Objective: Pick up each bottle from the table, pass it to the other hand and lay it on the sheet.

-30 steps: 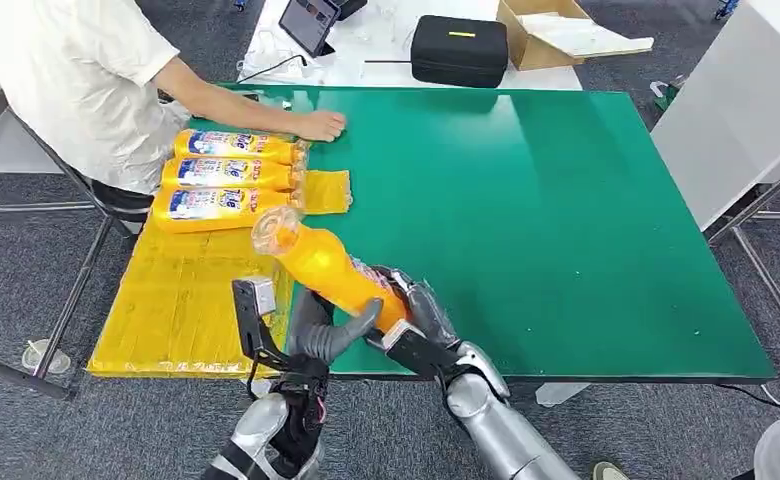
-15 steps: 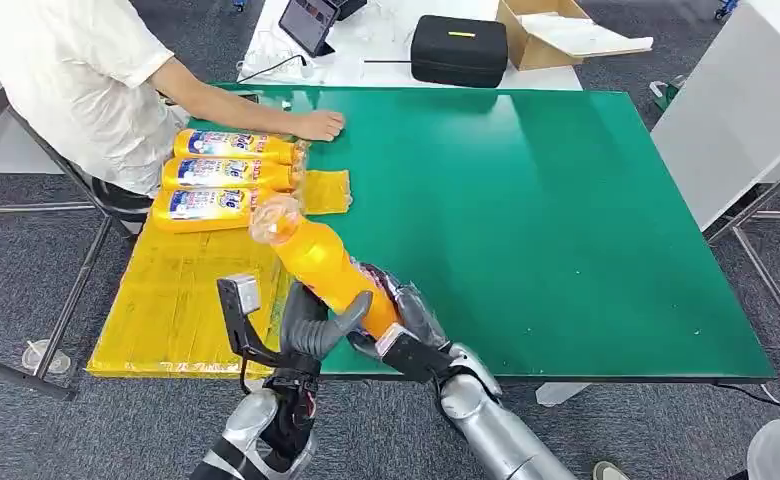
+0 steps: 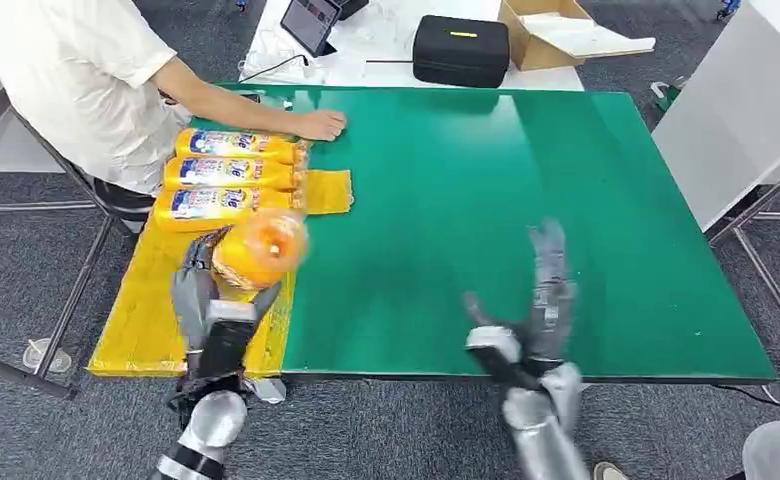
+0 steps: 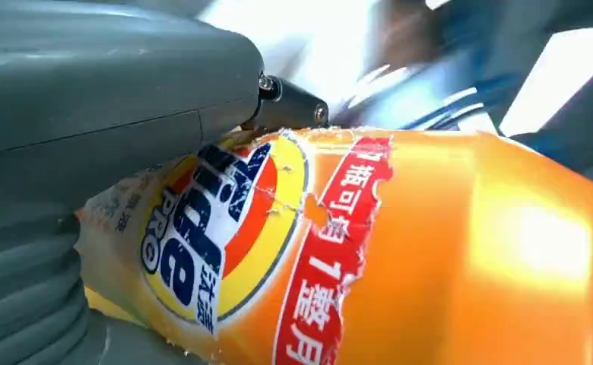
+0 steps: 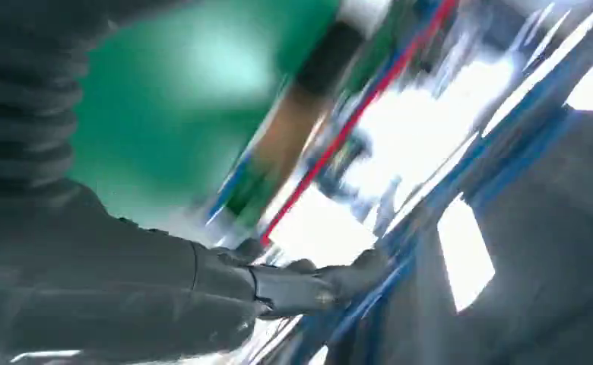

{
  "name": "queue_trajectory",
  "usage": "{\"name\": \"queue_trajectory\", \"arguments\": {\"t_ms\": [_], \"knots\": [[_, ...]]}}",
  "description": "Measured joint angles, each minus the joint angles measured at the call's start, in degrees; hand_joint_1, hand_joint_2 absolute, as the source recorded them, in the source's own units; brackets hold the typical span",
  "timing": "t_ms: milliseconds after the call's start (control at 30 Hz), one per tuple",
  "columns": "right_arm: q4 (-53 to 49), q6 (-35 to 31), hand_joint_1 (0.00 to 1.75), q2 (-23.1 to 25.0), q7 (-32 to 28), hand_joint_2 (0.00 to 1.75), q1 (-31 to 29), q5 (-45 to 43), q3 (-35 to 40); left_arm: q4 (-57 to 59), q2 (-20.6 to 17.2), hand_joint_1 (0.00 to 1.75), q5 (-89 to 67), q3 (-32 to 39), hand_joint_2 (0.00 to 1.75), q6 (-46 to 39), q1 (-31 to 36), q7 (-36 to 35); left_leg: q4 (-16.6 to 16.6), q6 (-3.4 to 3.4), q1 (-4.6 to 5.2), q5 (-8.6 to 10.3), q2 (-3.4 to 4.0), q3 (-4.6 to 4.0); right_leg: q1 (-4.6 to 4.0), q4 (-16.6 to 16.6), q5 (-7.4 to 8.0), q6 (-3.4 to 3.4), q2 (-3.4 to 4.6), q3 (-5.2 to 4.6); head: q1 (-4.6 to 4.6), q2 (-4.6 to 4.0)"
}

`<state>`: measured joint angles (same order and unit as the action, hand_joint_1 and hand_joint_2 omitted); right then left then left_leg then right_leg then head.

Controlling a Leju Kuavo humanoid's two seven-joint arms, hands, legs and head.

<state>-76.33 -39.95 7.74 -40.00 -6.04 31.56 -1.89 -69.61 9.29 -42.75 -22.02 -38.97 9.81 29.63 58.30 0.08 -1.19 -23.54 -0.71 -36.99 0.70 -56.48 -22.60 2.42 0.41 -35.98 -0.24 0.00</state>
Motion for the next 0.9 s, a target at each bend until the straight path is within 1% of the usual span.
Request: {"name": "queue_trajectory", "arguments": {"t_ms": [33, 67, 100, 133, 167, 233, 300, 367, 400, 433, 467, 500, 567, 667, 900], "knots": [[-1.88, -0.11, 0.0, 0.0, 0.02, 0.0, 0.47, -0.87, -2.99, 1.37, -0.35, 1.48, -9.58, 2.01, 1.75, -0.06, 0.43, -2.8, 0.0, 0.02, 0.0, 0.01, -0.07, -0.01, 0.03, 0.0, 0.0, 0.0, -0.06, 0.03, 0.09, 0.0], [-3.63, -0.22, 0.0, 0.13, 0.02, 0.0, 0.94, -0.8, -5.64, 2.35, -0.72, 1.55, -14.93, 3.5, 1.75, -0.09, 0.7, -5.37, 0.0, 0.01, 0.06, -0.01, -0.02, 0.0, 0.05, -0.01, 0.02, 0.0, -0.04, 0.0, 0.0, 0.0], [-4.67, -0.2, 0.0, 0.46, 0.0, 0.0, 1.34, -0.92, -7.03, 3.57, -1.09, 1.55, -17.26, 4.65, 1.75, -0.09, 1.32, -7.12, 0.0, 0.01, 0.07, -0.03, 0.04, 0.02, 0.05, -0.01, 0.04, -0.01, 0.0, -0.03, 0.0, 0.02], [-5.57, -0.22, 0.0, 0.72, 0.0, 0.0, 1.77, -1.99, -8.32, 5.99, -1.44, 1.61, -18.76, 5.15, 1.75, 0.18, 2.48, -9.96, 0.0, 0.01, 0.07, -0.03, 0.16, 0.04, 0.05, -0.01, 0.06, -0.02, 0.07, -0.03, -0.02, 0.0], [-5.94, -0.2, 0.0, 0.76, 0.0, 0.0, 2.24, -2.82, -8.71, 7.98, -1.79, 1.75, -19.54, 5.39, 1.75, 1.01, 3.46, -12.28, 0.0, 0.0, 0.06, -0.02, 0.16, 0.07, 0.05, 0.0, 0.06, -0.02, 0.07, -0.04, 0.0, 0.0], [-6.04, -0.2, 0.0, 0.68, 0.0, 0.0, 2.91, -3.84, -8.71, 12.86, -2.47, 1.75, -20.55, 5.48, 1.75, 4.88, 6.09, -16.04, 0.0, -0.04, 0.03, 0.06, 0.15, 0.06, 0.02, -0.01, 0.06, -0.03, 0.06, -0.02, 0.02, 0.0], [-5.98, -0.15, 0.0, 0.76, 0.0, 0.0, 3.07, -4.38, -7.9, 18.4, -3.12, 1.68, -20.76, 5.46, 1.75, 8.07, 8.57, -17.75, 0.0, -0.05, 0.01, 0.07, 0.15, 0.05, -0.01, -0.04, 0.07, -0.03, 0.07, -0.02, -0.02, 0.0], [-5.5, -0.09, 0.0, 0.72, 0.0, 0.0, 3.06, -5.22, -6.26, 23.48, -3.54, 1.41, -20.76, 5.35, 1.75, 11.22, 11.53, -18.7, 0.0, -0.07, -0.01, 0.09, 0.15, 0.05, -0.04, -0.06, 0.07, -0.04, 0.07, -0.03, 0.0, 0.0], [-5.13, -0.09, 0.0, 0.68, 0.0, 0.0, 3.04, -5.53, -5.31, 25.82, -3.76, 1.41, -20.63, 5.32, 1.75, 13.14, 12.93, -18.81, 0.0, -0.08, -0.01, 0.1, 0.15, 0.05, -0.04, -0.06, 0.07, -0.04, 0.07, -0.03, 0.0, 0.0], [-4.58, -0.09, 0.0, 0.68, 0.0, 0.0, 3.0, -5.92, -4.16, 28.29, -3.93, 1.01, -20.28, 5.3, 1.75, 15.22, 14.37, -18.98, 0.0, -0.09, -0.01, 0.1, 0.15, 0.05, -0.04, -0.07, 0.07, -0.04, 0.07, -0.02, -0.02, 0.0], [-3.99, -0.09, 0.0, 0.65, 0.0, 0.0, 2.99, -6.16, -2.94, 30.63, -4.09, 0.21, -20.22, 5.22, 1.75, 16.62, 15.67, -19.02, 0.0, -0.09, -0.01, 0.11, 0.15, 0.05, -0.04, -0.08, 0.07, -0.04, 0.07, -0.02, 0.0, 0.0], [-3.49, -0.09, 0.0, 0.61, 0.0, 0.0, 2.98, -6.42, -1.86, 32.35, -4.28, 0.1, -19.89, 5.19, 1.75, 17.99, 16.9, -19.02, 0.0, -0.1, -0.01, 0.11, 0.15, 0.05, -0.03, -0.08, 0.07, -0.04, 0.07, -0.02, -0.02, 0.0], [-2.55, -0.09, 0.0, 0.52, 0.0, 0.0, 2.95, -7.07, 0.18, 35.56, -4.59, 0.0, -18.82, 5.19, 1.75, 20.51, 18.89, -18.92, 0.0, -0.1, -0.01, 0.1, 0.14, 0.05, -0.03, -0.08, 0.06, -0.04, 0.07, 0.0, 0.0, 0.0], [-1.45, -0.09, 0.0, 0.33, 0.0, 0.0, 2.95, -8.21, 2.42, 38.95, -5.11, 0.0, -17.7, 5.19, 1.75, 23.0, 20.53, -18.52, 0.0, -0.1, -0.01, 0.1, 0.15, 0.05, -0.03, -0.08, 0.06, -0.04, 0.07, -0.02, 0.0, 0.0], [0.23, -0.09, 0.0, -0.28, 0.0, 0.0, 2.99, -9.81, 4.91, 42.79, -5.53, 0.0, -17.07, 5.22, 1.75, 24.85, 22.39, -18.63, -0.01, -0.1, -0.01, 0.09, 0.1, 0.05, -0.03, -0.08, 0.05, -0.05, 0.05, 0.01, 0.02, 0.0]]}}
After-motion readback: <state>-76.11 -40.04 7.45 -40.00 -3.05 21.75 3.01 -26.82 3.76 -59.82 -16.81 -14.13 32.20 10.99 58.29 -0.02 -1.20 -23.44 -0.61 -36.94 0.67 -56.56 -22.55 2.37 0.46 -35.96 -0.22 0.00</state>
